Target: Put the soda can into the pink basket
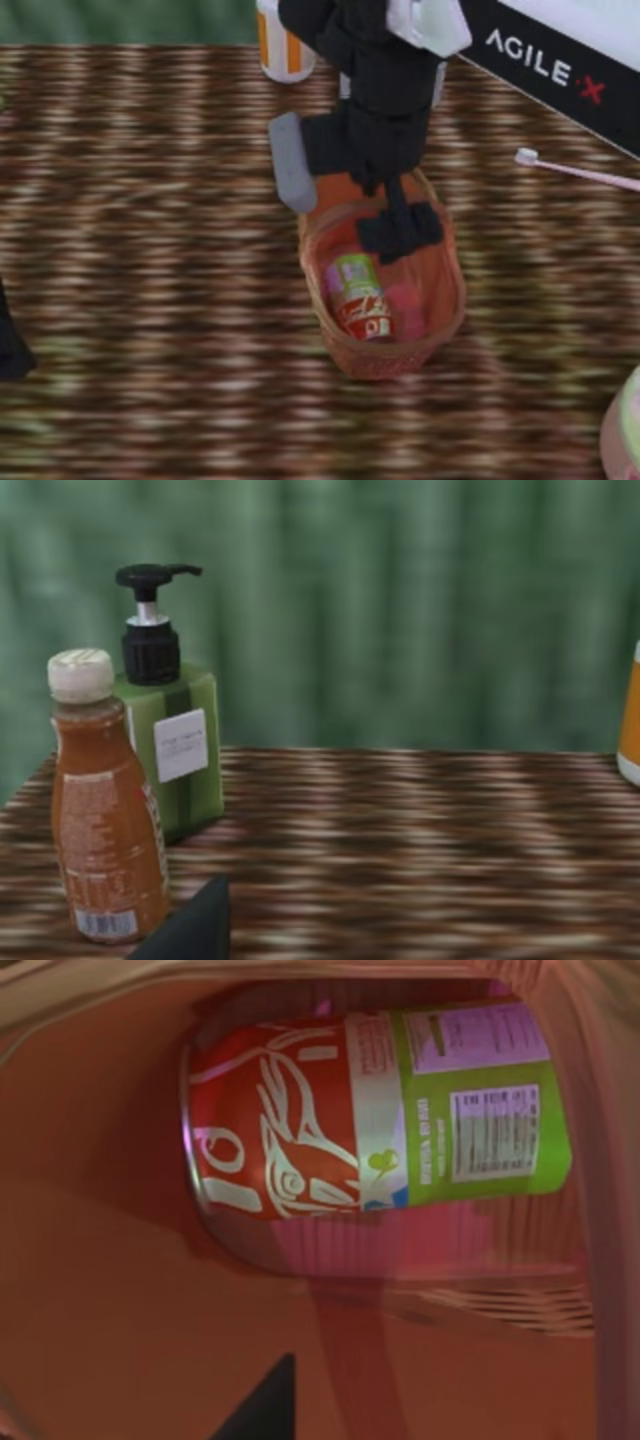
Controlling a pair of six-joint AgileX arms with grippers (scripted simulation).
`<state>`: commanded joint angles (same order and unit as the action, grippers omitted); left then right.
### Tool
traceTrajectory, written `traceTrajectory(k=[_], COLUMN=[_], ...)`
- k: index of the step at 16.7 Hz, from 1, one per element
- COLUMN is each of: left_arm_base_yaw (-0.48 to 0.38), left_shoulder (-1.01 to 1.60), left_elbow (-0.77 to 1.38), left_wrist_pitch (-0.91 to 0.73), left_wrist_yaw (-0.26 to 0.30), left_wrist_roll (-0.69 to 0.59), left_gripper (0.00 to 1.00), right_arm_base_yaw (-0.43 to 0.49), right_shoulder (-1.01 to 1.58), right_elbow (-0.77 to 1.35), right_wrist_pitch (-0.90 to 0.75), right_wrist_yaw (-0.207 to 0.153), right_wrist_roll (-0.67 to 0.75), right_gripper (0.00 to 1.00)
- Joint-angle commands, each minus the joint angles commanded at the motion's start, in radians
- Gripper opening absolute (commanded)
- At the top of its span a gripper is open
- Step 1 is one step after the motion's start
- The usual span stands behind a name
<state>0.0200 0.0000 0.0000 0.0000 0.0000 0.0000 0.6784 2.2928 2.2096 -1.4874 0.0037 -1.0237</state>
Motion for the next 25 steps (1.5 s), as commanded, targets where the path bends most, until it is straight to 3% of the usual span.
traceTrajectory(k=[8,25], left_arm_base_yaw=[0.000,0.000], left_shoulder=[0.000,0.000], left_elbow=[0.000,0.000], left_wrist_pitch=[0.000,0.000], left_wrist_yaw=[0.000,0.000], left_wrist_roll=[0.000,0.000], left_gripper=[1.00,1.00], right_arm_base_yaw=[0.000,0.000], right_shoulder=[0.000,0.000], right_elbow=[0.000,0.000], right_wrist_pitch=[0.000,0.000], right_wrist_yaw=[0.000,0.000], right_wrist_roll=[0.000,0.000], right_gripper=[0.02,0.00])
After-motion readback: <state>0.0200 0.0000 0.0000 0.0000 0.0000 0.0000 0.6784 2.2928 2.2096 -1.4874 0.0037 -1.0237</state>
